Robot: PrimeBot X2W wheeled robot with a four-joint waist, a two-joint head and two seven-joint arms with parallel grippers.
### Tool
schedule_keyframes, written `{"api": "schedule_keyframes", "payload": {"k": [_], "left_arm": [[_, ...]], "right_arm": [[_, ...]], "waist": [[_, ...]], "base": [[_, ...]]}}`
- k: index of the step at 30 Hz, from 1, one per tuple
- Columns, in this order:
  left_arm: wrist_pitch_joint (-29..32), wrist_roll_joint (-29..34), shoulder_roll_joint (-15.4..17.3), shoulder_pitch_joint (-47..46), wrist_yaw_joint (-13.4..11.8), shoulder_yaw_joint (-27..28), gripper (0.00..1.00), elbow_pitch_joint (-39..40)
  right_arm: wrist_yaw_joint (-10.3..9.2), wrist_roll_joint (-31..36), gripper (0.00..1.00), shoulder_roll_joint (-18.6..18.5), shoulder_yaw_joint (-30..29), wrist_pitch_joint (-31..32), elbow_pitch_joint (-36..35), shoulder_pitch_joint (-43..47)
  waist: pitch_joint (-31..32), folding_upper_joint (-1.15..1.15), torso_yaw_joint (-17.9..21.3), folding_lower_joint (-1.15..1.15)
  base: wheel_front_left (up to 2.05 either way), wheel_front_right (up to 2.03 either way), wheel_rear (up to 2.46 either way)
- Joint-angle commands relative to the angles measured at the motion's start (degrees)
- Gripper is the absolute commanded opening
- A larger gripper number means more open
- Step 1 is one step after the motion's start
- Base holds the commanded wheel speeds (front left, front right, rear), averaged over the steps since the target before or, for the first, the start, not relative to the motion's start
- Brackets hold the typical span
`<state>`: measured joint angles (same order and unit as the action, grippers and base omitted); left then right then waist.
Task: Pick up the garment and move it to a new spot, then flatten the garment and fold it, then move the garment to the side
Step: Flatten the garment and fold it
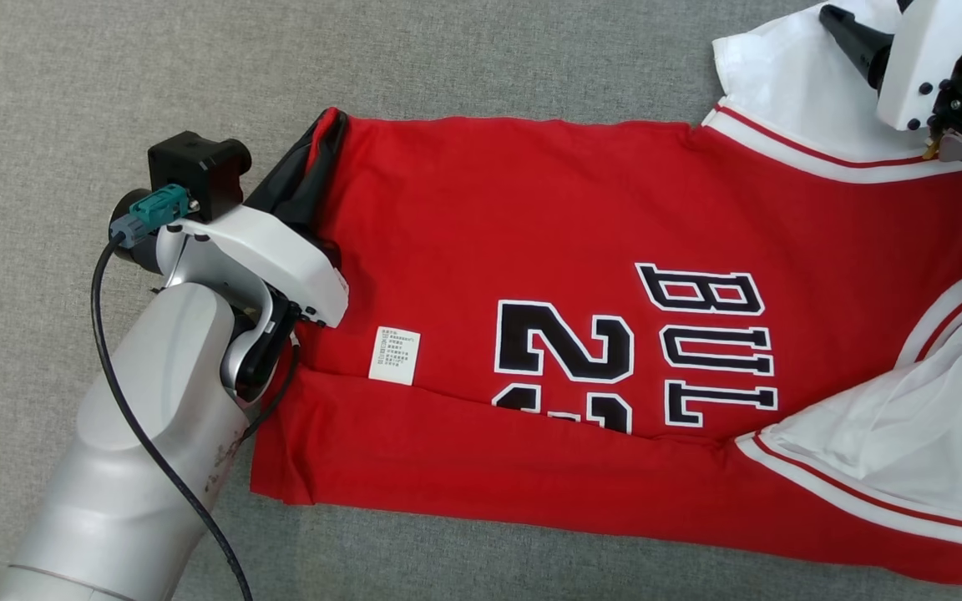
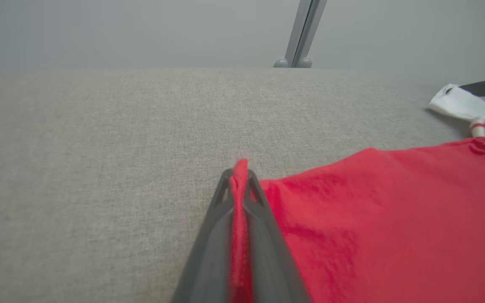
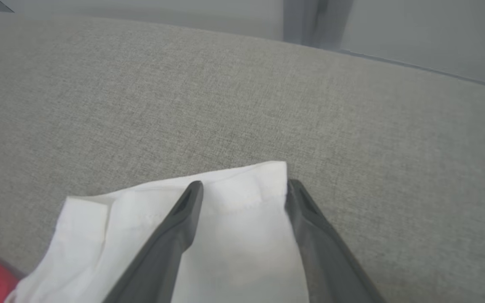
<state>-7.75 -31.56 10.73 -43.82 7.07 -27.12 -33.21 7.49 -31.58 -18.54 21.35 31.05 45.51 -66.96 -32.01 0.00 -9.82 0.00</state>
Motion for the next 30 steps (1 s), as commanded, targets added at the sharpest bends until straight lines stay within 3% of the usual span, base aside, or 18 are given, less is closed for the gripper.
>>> {"api": "schedule_keyframes", "payload": {"k": [1,2,3,4,8,9,11,19,30], "left_arm": [[0.02,0.33,0.37,-0.75,-0.05,-0.08,0.0,0.54],[0.11,0.29,0.49,-0.76,-0.1,-0.1,0.0,0.72],[0.23,0.25,0.6,-0.79,-0.14,-0.15,0.0,0.87],[0.36,0.21,0.73,-0.84,-0.2,-0.16,0.0,1.03],[0.66,-0.04,1.04,-1.02,-0.32,-0.17,0.0,1.41],[0.91,-0.12,1.17,-1.09,-0.3,-0.14,0.0,1.51],[1.06,-0.38,1.58,-1.24,-0.28,0.01,0.0,1.61],[2.62,-0.99,4.08,0.43,-0.29,0.06,0.0,2.85],[3.4,-2.65,8.54,9.47,-2.25,1.25,0.0,10.06]], "right_arm": [[0.0,-0.07,1.0,-0.22,0.9,0.6,0.96,-1.01],[0.0,-0.2,0.88,-0.15,1.31,0.75,1.31,-1.23],[0.0,-0.31,0.62,-0.08,1.8,0.85,1.61,-1.41],[0.0,-0.5,0.47,-0.03,2.2,0.77,1.86,-1.57],[0.0,-0.33,0.32,-0.27,3.42,-0.31,2.39,-1.98],[0.0,-0.32,0.25,-0.32,3.73,-0.8,2.58,-1.97],[0.0,-1.07,0.0,-0.04,3.78,-2.45,2.82,-1.96],[0.0,-7.43,0.0,-0.34,5.3,-8.43,-1.09,0.66],[0.0,-18.9,0.0,-8.95,8.92,-16.07,-19.69,15.73]], "waist": [[0.04,0.0,-0.02,0.0],[0.08,0.0,0.02,0.0],[0.12,0.0,0.06,0.0],[0.16,0.0,0.11,0.0],[0.32,0.0,0.23,0.0],[0.38,0.0,0.28,0.0],[0.53,0.0,0.47,0.0],[3.18,0.0,2.38,0.0],[10.15,0.0,5.55,0.0]], "base": [[0.0,0.0,0.0],[0.0,0.0,0.0],[0.0,0.0,0.0],[0.0,0.0,0.0],[0.0,0.0,0.0],[0.0,0.0,0.0],[0.0,0.0,0.0],[0.0,0.0,0.0],[0.0,0.0,0.0]]}}
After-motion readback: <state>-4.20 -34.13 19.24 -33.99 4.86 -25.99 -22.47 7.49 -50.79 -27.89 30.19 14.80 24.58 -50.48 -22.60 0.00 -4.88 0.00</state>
